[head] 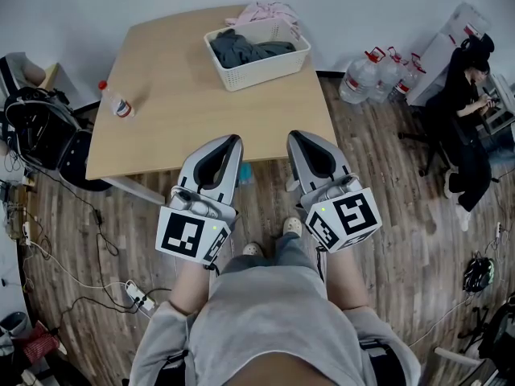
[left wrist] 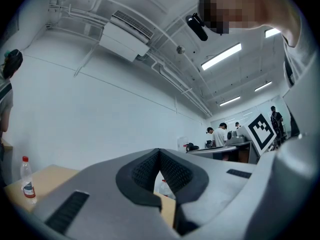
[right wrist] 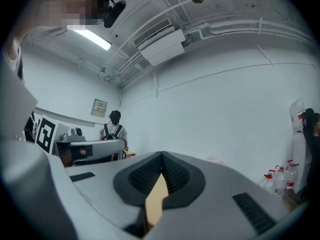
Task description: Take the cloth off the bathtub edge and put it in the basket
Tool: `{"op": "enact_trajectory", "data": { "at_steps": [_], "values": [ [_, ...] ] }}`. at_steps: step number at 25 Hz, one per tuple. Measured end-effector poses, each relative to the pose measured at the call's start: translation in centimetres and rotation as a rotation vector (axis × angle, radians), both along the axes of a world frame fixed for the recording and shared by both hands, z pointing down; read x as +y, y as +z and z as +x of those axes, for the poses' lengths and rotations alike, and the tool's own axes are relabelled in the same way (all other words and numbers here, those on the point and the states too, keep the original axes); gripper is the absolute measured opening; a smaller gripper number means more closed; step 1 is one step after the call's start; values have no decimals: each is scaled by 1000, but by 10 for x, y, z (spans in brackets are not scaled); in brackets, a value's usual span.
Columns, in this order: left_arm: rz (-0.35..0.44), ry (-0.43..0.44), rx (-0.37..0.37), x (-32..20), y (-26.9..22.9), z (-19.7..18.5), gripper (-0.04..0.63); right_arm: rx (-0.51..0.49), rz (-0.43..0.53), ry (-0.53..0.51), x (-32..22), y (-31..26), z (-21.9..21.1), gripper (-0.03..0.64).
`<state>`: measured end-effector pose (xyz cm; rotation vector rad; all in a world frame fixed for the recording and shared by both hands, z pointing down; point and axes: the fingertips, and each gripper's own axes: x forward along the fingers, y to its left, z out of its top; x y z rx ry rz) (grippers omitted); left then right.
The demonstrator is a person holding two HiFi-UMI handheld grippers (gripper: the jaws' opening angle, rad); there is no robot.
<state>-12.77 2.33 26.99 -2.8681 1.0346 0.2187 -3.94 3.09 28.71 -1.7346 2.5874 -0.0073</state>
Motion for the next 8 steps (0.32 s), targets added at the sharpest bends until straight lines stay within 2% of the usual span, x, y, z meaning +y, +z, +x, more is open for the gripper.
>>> {"op": "enact_trajectory", "data": {
  "at_steps": [8],
  "values": [
    [-1,17,5,3,2,2,-3,-5,-4,19,4,2,1,9]
  ]
}}
